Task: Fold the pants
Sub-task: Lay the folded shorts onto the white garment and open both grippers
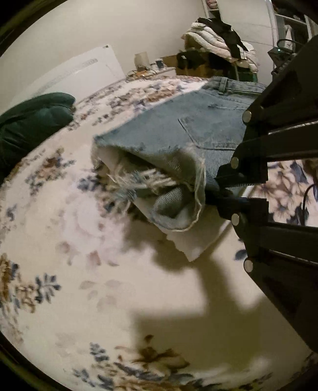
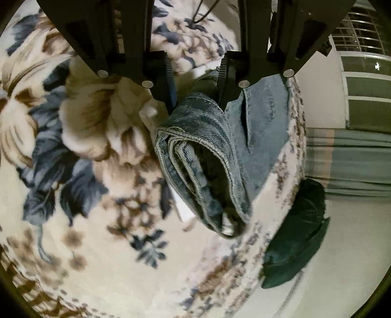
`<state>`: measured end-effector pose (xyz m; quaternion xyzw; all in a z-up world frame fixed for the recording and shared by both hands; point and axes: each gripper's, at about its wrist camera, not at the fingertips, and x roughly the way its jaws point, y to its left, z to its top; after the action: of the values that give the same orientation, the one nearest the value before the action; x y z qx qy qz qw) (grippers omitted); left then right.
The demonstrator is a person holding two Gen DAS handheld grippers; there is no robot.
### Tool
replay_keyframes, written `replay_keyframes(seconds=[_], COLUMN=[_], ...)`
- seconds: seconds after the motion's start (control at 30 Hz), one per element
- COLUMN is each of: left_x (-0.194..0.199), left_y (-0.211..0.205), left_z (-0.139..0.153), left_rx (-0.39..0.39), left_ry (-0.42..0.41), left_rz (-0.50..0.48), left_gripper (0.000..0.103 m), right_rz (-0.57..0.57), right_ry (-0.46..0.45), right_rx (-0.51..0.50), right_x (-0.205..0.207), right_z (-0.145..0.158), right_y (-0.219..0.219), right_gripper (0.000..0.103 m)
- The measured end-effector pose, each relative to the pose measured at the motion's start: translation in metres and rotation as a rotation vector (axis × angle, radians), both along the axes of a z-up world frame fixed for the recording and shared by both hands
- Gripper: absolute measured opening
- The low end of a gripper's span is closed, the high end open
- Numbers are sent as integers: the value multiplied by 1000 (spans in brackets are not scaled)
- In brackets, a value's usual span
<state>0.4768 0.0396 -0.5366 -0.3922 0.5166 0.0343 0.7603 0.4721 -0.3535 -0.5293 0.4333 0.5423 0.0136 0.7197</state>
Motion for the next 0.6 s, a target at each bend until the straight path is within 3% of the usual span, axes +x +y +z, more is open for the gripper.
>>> replay_keyframes(seconds=[0.1,0.13,0.2,0.27,0.33,0.4,0.47,0.6], left_x=[5,5,7,7,6,7,7,1], left_y=[7,8,8,5,-1,-11,-21,-37], left_z=[-4,-1,13,29,44,59,69,96], left_rx=[-17,9,138,276,394,493,560,617], left_ry=[44,53,76,70,46,23,13,-31], left_rz=[-21,-37,-78,-138,-188,-254,-308,-366], left_gripper=[15,22,47,84,89,90,94,95], right_rz=[28,39,75,120,157,179,183,172], right_ry=[41,51,59,49,43,33,15,-6], right_rx=[-39,-69,-187,-330,-478,-595,-712,-816], right_x=[3,3,2,0,-2,-5,-10,-19], right_z=[-5,-2,15,36,56,72,89,116], right_y=[2,3,11,24,39,54,69,88], right_gripper=[34,36,50,58,75,103,103,103])
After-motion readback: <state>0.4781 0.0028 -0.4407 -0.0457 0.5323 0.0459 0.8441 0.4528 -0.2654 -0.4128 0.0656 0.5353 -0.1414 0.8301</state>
